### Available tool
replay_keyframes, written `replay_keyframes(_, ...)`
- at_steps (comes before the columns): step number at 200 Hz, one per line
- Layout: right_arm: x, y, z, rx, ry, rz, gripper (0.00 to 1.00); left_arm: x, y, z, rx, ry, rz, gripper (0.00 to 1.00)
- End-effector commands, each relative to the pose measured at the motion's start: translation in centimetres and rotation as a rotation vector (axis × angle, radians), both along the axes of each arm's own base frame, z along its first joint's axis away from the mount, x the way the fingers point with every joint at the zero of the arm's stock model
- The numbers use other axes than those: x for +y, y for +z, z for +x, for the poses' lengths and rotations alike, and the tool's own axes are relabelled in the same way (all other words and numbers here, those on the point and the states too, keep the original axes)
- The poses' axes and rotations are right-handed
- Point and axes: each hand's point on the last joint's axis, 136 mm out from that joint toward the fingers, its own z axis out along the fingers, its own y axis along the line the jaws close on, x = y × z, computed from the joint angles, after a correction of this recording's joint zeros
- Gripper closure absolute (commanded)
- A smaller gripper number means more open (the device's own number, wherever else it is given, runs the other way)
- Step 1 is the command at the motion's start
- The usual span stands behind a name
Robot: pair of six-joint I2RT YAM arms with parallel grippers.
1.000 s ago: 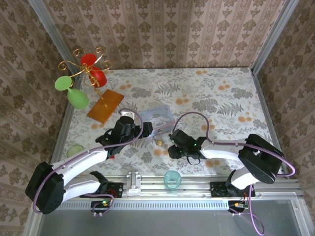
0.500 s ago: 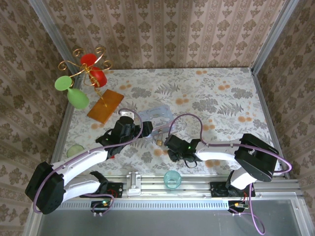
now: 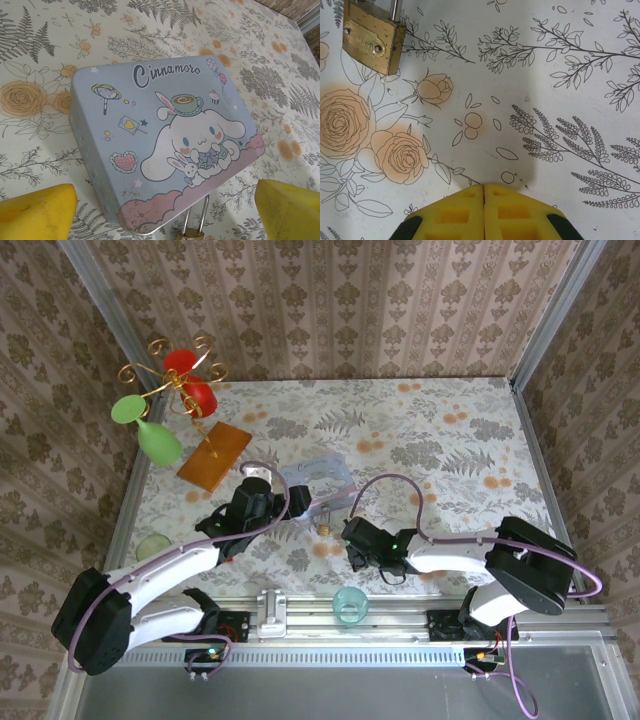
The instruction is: Unlock a padlock with a key
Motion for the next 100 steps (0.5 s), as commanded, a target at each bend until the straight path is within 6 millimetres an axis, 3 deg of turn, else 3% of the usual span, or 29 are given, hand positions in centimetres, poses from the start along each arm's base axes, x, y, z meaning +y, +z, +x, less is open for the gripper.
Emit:
replay_keyframes(1, -0.8, -0.7, -0.8, 0.047, -0.001, 0.028, 0.94, -0.7, -0.1, -0.1, 0.000, -0.012, -0.034, 0.08)
replay_keyframes(20, -1.0, 0.4, -0.3, 0.033, 0.000, 0.063, 0.95, -1.1, 0.4, 0.2, -0.009, -0.029, -0.033, 0.09)
replay_keyframes(31, -1.0, 2.3, 0.2, 0.003, 0.006, 0.134, 0.95, -1.9, 1.2, 0.3, -0.019, -0.062, -0.040, 0.10)
replay_keyframes(67, -2.2, 9.0, 2.3, -0.061, 0.053, 0.522, 0.96, -7.2, 7.2, 0.0, -0.184, -0.312, -0.119, 0.12)
replay_keyframes(100, -3.6, 14.3, 3.0, -0.162, 0.163, 0.637, 0.97, -10.7, 11.1, -1.9, -0.279, -0.527, -0.219, 0.19)
